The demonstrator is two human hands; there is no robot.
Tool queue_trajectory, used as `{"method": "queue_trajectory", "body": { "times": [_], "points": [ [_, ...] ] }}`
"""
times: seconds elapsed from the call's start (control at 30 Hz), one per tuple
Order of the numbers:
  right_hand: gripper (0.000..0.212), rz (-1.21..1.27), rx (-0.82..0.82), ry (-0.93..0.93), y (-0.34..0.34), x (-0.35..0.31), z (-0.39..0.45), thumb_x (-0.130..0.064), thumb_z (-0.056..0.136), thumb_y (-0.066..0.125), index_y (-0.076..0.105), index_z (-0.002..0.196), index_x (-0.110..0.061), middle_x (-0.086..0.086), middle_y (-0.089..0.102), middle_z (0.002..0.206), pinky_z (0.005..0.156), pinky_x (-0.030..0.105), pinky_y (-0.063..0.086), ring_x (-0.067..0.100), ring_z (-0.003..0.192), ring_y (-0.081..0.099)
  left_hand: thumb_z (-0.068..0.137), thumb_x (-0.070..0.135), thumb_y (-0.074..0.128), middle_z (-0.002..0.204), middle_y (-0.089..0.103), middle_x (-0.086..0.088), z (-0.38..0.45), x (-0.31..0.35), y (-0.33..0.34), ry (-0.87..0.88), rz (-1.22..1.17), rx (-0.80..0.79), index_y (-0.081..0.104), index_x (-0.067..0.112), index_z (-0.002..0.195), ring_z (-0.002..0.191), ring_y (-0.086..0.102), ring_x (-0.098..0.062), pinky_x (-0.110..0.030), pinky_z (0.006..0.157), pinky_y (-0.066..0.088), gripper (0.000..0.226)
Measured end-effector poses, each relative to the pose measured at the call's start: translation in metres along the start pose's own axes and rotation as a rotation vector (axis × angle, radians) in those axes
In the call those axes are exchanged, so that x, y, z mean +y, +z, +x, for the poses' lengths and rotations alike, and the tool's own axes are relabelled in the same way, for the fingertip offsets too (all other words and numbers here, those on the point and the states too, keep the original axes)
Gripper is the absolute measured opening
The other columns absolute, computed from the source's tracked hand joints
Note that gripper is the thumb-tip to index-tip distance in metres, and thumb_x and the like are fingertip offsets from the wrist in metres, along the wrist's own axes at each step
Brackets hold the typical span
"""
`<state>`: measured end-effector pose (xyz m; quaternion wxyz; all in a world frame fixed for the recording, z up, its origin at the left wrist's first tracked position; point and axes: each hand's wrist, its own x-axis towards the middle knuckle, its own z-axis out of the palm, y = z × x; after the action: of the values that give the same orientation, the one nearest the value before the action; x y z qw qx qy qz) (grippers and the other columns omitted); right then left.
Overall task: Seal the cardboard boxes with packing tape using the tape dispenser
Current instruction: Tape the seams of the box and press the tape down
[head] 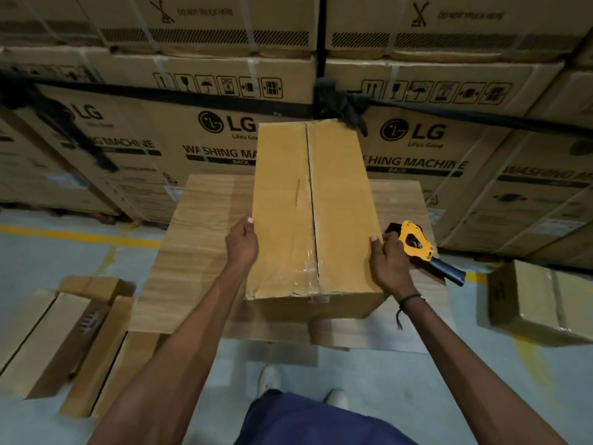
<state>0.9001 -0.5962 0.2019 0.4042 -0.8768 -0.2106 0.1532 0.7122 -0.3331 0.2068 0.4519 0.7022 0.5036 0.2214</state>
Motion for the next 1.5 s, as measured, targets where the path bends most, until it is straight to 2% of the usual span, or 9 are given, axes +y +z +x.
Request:
{"method": "queue_trajectory", "body": {
  "times": [0.1, 0.27, 0.7, 0.83, 1.03, 1.13, 1.23, 1.33, 1.5],
  "points": [
    [0.042, 0.116, 0.023, 0.016, 0.009, -0.008, 0.001, -0.048, 0.106, 0.039, 0.050, 0.110, -0.008, 0.011, 0.057, 0.108, 0.080, 0.037, 0.038, 0.030, 0.100, 0.055, 0.111, 0.035, 0.039, 0.138, 0.064, -0.009, 0.012, 0.001, -0.008, -0.009, -0.019, -0.036, 0.062, 0.014, 0.141, 0.127, 0.058, -0.030, -0.040, 0.107, 0.048, 0.043],
    [0.055, 0.248, -0.104, 0.106, 0.013, -0.016, -0.004, -0.051, 0.109, 0.039, 0.032, 0.158, -0.028, -0.003, 0.053, 0.140, 0.104, 0.039, 0.044, 0.019, 0.120, 0.055, 0.111, 0.047, 0.032, 0.148, 0.056, -0.012, 0.007, -0.005, -0.015, -0.060, 0.021, -0.139, 0.053, 0.012, 0.147, 0.136, 0.051, -0.034, -0.035, 0.107, 0.039, 0.055],
    [0.053, 0.409, -0.186, 0.246, 0.014, -0.025, -0.003, -0.055, 0.108, 0.037, 0.036, 0.158, -0.038, -0.004, 0.055, 0.148, 0.116, 0.049, 0.041, 0.023, 0.130, 0.056, 0.108, 0.049, 0.041, 0.126, 0.068, -0.012, 0.011, -0.016, -0.019, -0.168, -0.073, -0.145, 0.067, 0.009, 0.132, 0.118, 0.062, -0.033, -0.036, 0.094, 0.045, 0.054],
    [0.051, 0.450, -0.153, 0.242, 0.020, -0.030, -0.009, -0.050, 0.109, 0.038, 0.038, 0.158, -0.034, -0.003, 0.055, 0.148, 0.112, 0.041, 0.044, 0.020, 0.130, 0.056, 0.109, 0.053, 0.031, 0.125, 0.068, -0.015, 0.017, -0.019, -0.023, -0.092, 0.015, -0.182, 0.067, 0.009, 0.131, 0.116, 0.062, -0.036, -0.040, 0.095, 0.048, 0.061],
    [0.060, 0.396, -0.082, 0.238, 0.041, -0.036, -0.006, -0.062, 0.104, 0.041, 0.039, 0.158, -0.035, -0.005, 0.054, 0.149, 0.111, 0.043, 0.045, 0.020, 0.130, 0.056, 0.110, 0.052, 0.027, 0.080, 0.063, -0.010, 0.042, -0.014, -0.034, -0.005, 0.113, -0.175, 0.063, 0.004, 0.084, 0.083, 0.061, -0.032, -0.037, 0.069, 0.038, 0.065],
    [0.059, 0.384, -0.060, 0.230, 0.043, -0.039, -0.008, -0.060, 0.105, 0.041, 0.038, 0.158, -0.033, -0.004, 0.053, 0.149, 0.106, 0.038, 0.043, 0.018, 0.129, 0.054, 0.111, 0.043, 0.030, 0.119, 0.068, -0.018, 0.044, -0.011, -0.034, 0.123, 0.212, -0.170, 0.062, 0.004, 0.125, 0.111, 0.063, -0.039, -0.039, 0.088, 0.048, 0.052],
    [0.070, 0.373, -0.040, 0.262, 0.040, -0.035, -0.006, -0.071, 0.098, 0.044, 0.041, 0.156, -0.033, -0.002, 0.052, 0.151, 0.111, 0.045, 0.043, 0.021, 0.132, 0.053, 0.110, 0.038, 0.038, 0.164, 0.031, -0.017, 0.028, -0.004, -0.025, 0.286, 0.368, -0.143, 0.026, 0.005, 0.159, 0.148, 0.034, -0.035, -0.045, 0.119, 0.033, 0.060],
    [0.068, 0.407, 0.045, 0.309, 0.033, -0.026, -0.005, -0.073, 0.095, 0.048, 0.048, 0.151, -0.034, -0.007, 0.051, 0.149, 0.115, 0.049, 0.041, 0.019, 0.134, 0.051, 0.105, 0.026, 0.046, 0.166, 0.026, -0.013, 0.007, 0.018, -0.015, 0.531, 0.285, -0.127, 0.030, 0.007, 0.157, 0.152, 0.026, -0.029, -0.043, 0.125, 0.026, 0.057],
    [0.054, 0.462, 0.186, 0.299, 0.004, -0.011, -0.014, -0.064, 0.099, 0.053, 0.056, 0.142, -0.032, 0.000, 0.061, 0.139, 0.106, 0.049, 0.050, 0.020, 0.125, 0.060, 0.095, 0.011, 0.053, 0.138, 0.049, -0.003, -0.022, 0.067, 0.021, 0.698, 0.097, -0.304, 0.048, 0.016, 0.138, 0.122, 0.053, -0.021, -0.031, 0.101, 0.044, 0.043]
  ]
}}
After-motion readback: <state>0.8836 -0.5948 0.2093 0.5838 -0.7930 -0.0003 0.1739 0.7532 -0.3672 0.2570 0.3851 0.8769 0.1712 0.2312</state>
